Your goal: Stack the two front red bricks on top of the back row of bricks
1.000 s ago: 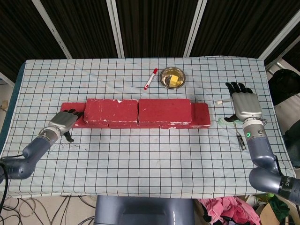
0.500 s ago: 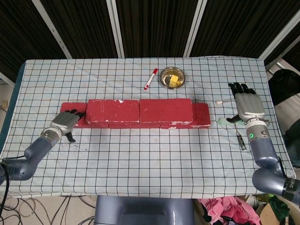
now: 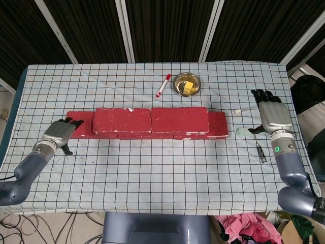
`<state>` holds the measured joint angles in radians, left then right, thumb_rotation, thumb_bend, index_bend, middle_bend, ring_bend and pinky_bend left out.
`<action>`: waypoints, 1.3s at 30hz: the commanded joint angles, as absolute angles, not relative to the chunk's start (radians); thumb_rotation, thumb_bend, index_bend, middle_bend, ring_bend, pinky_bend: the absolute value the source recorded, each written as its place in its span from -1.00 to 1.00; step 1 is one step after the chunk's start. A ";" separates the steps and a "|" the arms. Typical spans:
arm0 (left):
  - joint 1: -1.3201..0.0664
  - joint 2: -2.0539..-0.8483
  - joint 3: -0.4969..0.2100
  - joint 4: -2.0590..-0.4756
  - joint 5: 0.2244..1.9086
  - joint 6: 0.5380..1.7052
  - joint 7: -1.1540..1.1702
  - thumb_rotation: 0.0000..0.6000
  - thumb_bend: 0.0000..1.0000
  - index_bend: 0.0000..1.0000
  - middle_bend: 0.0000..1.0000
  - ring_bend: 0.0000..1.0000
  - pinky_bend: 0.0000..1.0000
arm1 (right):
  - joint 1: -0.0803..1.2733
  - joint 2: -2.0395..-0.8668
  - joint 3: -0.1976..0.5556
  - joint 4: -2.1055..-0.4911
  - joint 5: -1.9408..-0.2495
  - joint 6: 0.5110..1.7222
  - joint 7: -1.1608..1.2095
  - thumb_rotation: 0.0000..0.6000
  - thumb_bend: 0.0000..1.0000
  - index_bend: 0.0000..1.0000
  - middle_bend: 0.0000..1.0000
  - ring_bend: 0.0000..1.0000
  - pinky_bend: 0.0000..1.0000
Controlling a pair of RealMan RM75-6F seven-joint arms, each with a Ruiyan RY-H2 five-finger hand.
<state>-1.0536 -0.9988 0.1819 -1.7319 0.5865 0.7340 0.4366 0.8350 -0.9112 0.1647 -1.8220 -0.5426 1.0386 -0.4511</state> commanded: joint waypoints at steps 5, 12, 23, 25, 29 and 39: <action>-0.826 -0.914 0.176 -1.909 0.886 1.129 0.355 1.00 -0.79 -0.88 -0.75 -0.97 -0.82 | 0.622 -0.848 0.097 -1.867 -0.824 1.194 -0.267 1.00 -1.00 -0.93 -0.92 -1.00 -0.75; -0.511 -0.964 0.260 -1.870 1.216 1.497 0.236 1.00 -0.79 -0.90 -0.76 -1.00 -0.98 | 0.364 -0.875 -0.054 -1.866 -1.144 1.415 -0.149 1.00 -1.00 -0.95 -0.92 -1.00 -0.75; -0.242 -1.076 0.321 -1.713 1.413 1.686 0.147 1.00 -0.79 -0.93 -0.80 -1.00 -1.00 | 0.140 -1.046 -0.130 -1.730 -1.342 1.641 -0.143 1.00 -1.00 -0.99 -0.93 -1.00 -0.75; -0.213 -1.098 0.320 -1.673 1.453 1.703 0.120 1.00 -0.79 -0.93 -0.80 -1.00 -1.00 | 0.121 -1.076 -0.134 -1.694 -1.370 1.646 -0.118 1.00 -1.00 -0.99 -0.93 -1.00 -0.75; -0.182 -1.116 0.307 -1.603 1.506 1.716 0.055 1.00 -0.79 -0.93 -0.80 -1.00 -1.00 | 0.101 -1.120 -0.138 -1.637 -1.407 1.639 -0.128 1.00 -1.00 -1.00 -0.93 -1.00 -0.75; -0.148 -1.108 0.288 -1.579 1.558 1.711 0.018 1.00 -0.79 -0.96 -0.80 -1.00 -1.00 | 0.090 -1.155 -0.130 -1.634 -1.465 1.624 -0.169 1.00 -1.00 -1.00 -0.93 -1.00 -0.75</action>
